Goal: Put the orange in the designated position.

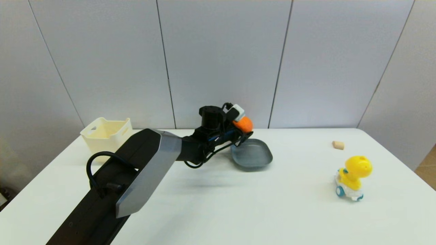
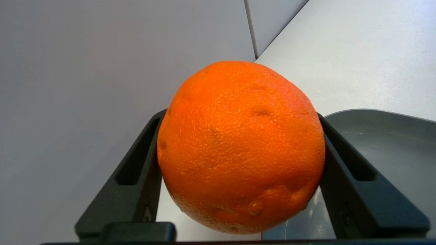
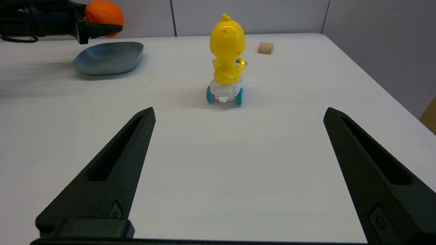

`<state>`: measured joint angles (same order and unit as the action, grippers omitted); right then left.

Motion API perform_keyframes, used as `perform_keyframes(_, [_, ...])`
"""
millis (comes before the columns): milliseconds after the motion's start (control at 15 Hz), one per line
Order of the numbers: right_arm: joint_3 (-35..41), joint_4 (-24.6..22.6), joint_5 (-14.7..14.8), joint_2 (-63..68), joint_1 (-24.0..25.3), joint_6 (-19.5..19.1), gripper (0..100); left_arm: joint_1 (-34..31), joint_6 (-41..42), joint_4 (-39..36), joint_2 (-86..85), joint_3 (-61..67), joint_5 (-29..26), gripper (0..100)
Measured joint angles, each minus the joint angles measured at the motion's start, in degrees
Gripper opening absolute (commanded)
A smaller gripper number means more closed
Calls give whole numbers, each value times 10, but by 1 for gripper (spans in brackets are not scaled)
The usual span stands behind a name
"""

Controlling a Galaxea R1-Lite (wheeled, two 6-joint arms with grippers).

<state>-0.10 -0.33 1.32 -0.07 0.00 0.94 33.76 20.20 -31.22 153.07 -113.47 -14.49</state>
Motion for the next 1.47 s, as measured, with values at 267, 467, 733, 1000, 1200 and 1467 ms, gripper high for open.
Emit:
perform_keyframes(267, [0,0,0,0,0,0,100,0,1,0,1,0,0,100])
perform_keyframes(467, [0,0,0,0,0,0,100,0,1,0,2,0,0,100])
perform_keyframes(733, [0,0,0,0,0,0,100,-1,2,0,-1,0,0,100])
perform_keyframes(1000, [0,0,0,0,0,0,100,-1,4,0,-5,0,0,100])
perform_keyframes(1200, [0,0,0,0,0,0,100,-1,4,0,-6,1,0,100])
perform_keyframes(1467, [0,0,0,0,0,0,100,-1,6,5,-34,18,-1,100])
